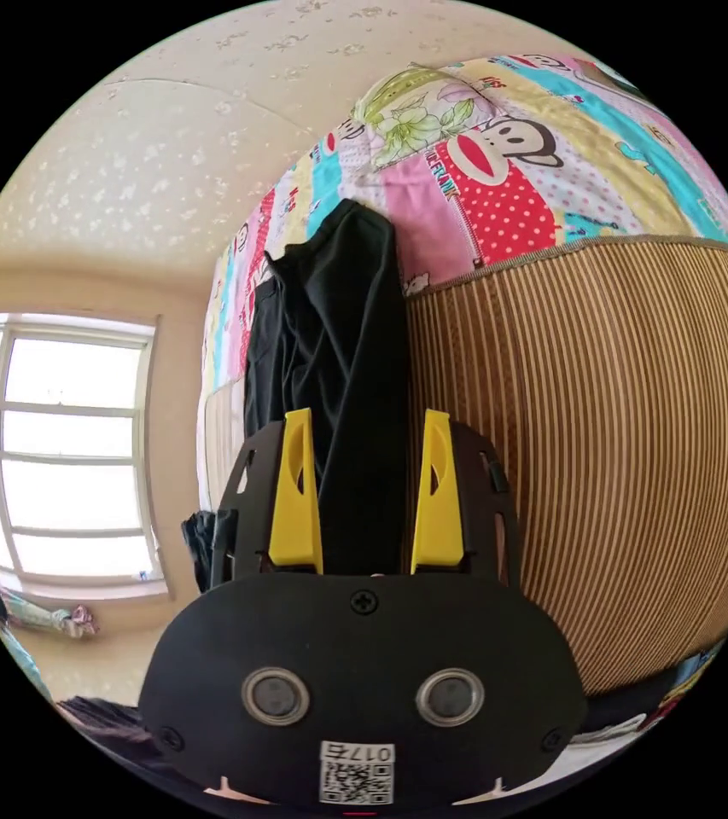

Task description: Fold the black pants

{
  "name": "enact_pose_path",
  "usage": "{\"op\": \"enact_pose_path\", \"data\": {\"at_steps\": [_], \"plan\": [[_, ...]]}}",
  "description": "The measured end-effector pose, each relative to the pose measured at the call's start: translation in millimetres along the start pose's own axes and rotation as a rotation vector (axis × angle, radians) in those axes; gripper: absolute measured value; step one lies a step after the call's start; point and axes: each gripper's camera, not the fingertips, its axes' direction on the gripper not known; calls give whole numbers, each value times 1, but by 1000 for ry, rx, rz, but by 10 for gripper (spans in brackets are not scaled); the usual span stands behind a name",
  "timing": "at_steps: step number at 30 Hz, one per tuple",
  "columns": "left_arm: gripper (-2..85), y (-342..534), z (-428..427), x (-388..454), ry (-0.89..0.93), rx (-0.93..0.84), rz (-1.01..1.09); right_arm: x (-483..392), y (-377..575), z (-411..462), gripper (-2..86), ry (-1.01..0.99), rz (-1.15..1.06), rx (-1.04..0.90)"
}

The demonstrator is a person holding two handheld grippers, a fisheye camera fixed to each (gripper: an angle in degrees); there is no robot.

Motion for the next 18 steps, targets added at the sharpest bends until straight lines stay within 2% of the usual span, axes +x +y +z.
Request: {"op": "enact_pose_path", "data": {"at_steps": [2,5,8,9,10,12,14,16,18], "plan": [[-6,9,-18,-17,57,25,-19,-11,-31,21,139,10,29,27],[-6,29,-52,-51,167,108,-72,-51,-59,49,63,58,-5,29],[-5,51,-90,-87,301,182,-102,-140,-48,62,31,376,-175,148],[-5,63,-109,-102,340,223,-117,-187,-32,70,27,525,-275,222],[-5,76,-128,-117,369,250,-138,-234,-12,85,25,586,-407,269],[-3,97,-152,-138,377,264,-183,-291,19,113,23,586,-590,306],[1,120,-173,-158,362,290,-235,-327,35,148,24,519,-672,275],[15,145,-194,-190,297,305,-315,-341,39,206,27,381,-667,101],[33,156,-196,-220,195,231,-398,-334,45,241,28,358,-649,-27]]}}
